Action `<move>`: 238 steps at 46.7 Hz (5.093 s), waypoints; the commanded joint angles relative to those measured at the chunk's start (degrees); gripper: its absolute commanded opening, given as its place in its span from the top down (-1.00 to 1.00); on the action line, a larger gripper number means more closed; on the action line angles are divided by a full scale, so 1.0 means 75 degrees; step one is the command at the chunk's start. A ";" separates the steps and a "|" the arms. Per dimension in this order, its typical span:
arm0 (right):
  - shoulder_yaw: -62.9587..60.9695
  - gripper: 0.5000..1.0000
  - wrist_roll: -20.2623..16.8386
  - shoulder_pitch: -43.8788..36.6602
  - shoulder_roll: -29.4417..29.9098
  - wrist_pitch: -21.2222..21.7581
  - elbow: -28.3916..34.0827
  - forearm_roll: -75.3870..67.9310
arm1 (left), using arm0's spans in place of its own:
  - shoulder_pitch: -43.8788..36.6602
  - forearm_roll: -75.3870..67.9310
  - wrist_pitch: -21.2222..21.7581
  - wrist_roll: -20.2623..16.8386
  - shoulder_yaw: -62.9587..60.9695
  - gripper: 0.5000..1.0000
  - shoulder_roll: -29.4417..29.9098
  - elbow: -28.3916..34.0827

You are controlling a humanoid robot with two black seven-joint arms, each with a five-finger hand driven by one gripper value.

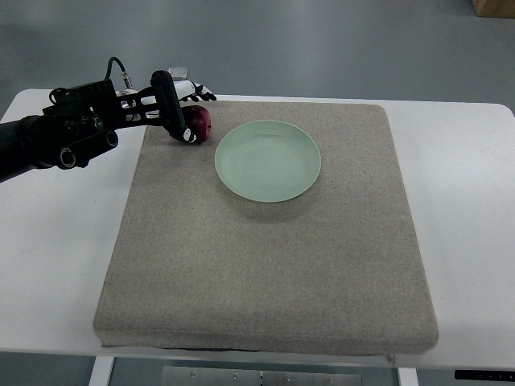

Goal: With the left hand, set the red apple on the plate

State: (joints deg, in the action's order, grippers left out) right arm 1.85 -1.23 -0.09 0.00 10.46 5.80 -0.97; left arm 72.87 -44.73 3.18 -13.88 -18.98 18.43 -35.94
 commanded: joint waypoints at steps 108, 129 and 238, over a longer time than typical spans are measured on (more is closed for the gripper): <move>0.0000 -0.72 -0.0011 0.0000 0.0000 0.0000 0.0000 0.0001 | 0.0210 -0.0001 0.0220 -0.0247 0.0409 0.99 -0.0418 -0.1642; 0.0000 -0.73 0.0000 0.0000 0.0000 0.0000 0.0000 0.0001 | 0.0011 0.0022 0.0244 -0.0247 0.0585 -0.08 -0.0652 -0.1571; 0.0000 -0.73 0.0000 0.0000 0.0000 0.0000 0.0000 0.0001 | 0.0105 0.8717 0.0594 -0.0236 0.2588 -0.83 -0.0805 0.2003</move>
State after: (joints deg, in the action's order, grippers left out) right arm 1.85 -1.23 -0.09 0.00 10.46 5.80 -0.97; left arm 73.66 18.87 6.29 -16.34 -1.92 12.48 -20.94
